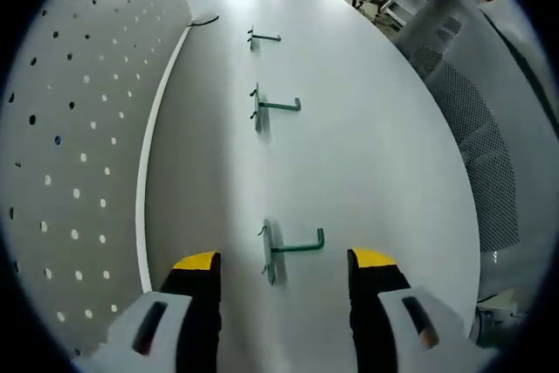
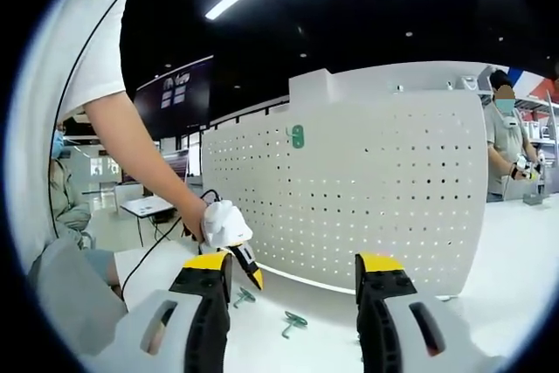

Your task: Insert the hook assembly into the mounting plate slot until the hook locks in place.

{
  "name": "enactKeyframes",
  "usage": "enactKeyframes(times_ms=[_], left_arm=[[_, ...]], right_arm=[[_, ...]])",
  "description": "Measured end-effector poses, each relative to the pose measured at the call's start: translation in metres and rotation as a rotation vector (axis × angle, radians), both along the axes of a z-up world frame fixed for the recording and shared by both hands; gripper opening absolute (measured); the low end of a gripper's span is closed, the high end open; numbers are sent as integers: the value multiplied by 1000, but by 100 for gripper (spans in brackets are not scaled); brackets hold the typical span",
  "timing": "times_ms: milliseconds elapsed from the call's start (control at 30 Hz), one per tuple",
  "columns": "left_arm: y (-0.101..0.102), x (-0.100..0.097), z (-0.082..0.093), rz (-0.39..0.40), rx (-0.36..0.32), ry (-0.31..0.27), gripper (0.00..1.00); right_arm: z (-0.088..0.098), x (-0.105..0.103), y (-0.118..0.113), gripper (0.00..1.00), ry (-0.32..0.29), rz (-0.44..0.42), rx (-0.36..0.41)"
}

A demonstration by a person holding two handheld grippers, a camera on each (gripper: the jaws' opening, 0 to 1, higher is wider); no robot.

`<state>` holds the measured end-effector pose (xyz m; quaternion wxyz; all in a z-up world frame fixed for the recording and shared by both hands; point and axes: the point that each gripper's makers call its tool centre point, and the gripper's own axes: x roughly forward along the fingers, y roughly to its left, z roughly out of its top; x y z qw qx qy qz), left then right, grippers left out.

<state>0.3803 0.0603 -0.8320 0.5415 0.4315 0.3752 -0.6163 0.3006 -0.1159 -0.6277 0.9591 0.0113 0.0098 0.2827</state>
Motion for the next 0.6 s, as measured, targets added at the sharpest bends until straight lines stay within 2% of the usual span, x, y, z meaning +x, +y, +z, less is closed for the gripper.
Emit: enactKeyframes(times_ms=[167,467,600], left_arm=[[2,2,1,0,-1,-3,46],[5,9,1,88,0,-11,26],[5,9,1,89,-4,-15,20]], right_arm=[[-1,0,1,54,5,2,0],[-2,0,1,53,9,4,-4],[-3,0,2,52,13,6,-3]])
